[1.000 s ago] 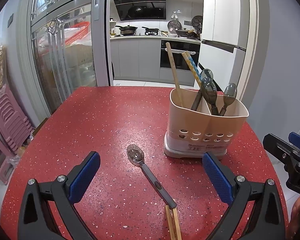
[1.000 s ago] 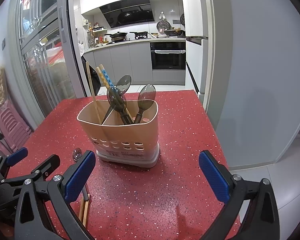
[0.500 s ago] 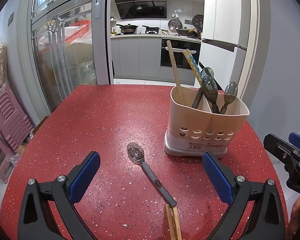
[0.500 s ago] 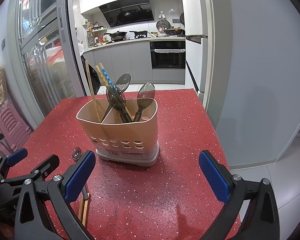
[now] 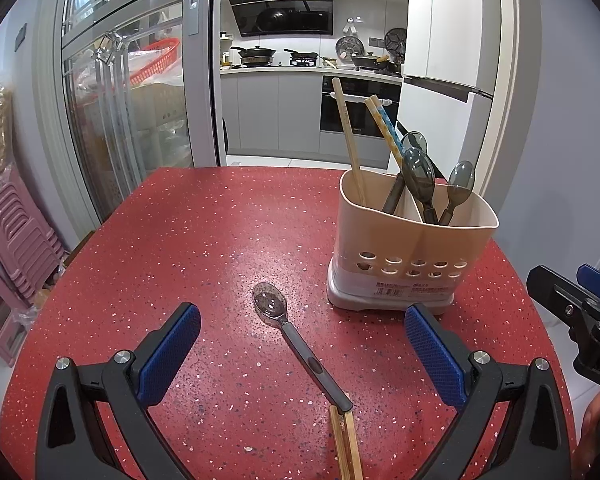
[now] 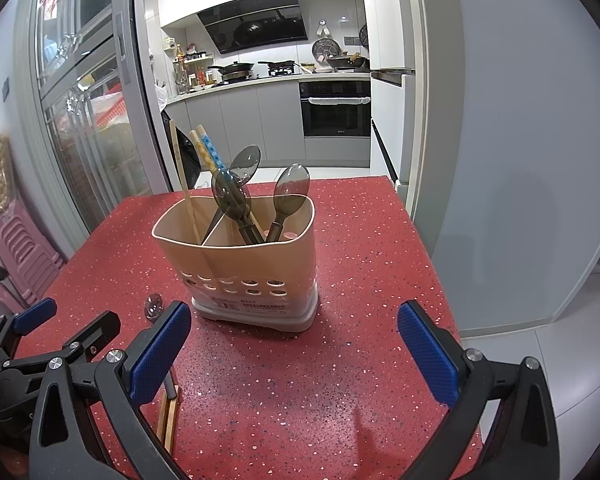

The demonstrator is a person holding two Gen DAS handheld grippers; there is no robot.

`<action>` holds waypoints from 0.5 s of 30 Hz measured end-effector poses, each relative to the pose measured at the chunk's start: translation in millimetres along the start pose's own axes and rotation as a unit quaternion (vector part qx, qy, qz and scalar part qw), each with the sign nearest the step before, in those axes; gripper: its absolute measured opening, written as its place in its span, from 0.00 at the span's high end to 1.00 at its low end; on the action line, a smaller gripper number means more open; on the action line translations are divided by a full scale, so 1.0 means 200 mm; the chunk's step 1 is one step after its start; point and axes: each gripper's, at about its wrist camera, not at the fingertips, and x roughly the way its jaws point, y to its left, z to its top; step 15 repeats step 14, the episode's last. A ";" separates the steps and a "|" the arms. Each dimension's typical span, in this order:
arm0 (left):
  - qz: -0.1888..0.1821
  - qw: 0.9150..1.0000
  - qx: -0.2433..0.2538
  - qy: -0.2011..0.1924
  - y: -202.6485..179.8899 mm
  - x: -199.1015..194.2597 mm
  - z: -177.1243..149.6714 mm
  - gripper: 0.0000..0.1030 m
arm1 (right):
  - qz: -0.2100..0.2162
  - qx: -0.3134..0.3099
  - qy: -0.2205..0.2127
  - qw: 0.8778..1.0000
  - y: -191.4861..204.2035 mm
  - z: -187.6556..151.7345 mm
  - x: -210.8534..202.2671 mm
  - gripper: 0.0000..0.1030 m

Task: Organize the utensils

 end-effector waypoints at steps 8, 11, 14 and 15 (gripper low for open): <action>-0.001 1.000 -0.002 0.004 0.00 0.00 0.00 0.00 | 0.002 -0.002 0.003 1.000 0.00 -0.01 0.00 0.00; -0.010 1.000 -0.001 -0.003 0.01 0.00 -0.01 0.00 | 0.002 -0.003 0.008 1.000 0.01 -0.02 0.01 0.00; -0.012 1.000 0.006 -0.005 0.01 -0.01 -0.02 0.00 | 0.004 -0.003 0.014 1.000 0.01 -0.03 0.02 0.00; -0.012 1.000 0.006 -0.005 0.01 -0.01 -0.02 0.00 | 0.004 -0.003 0.014 1.000 0.01 -0.03 0.02 0.00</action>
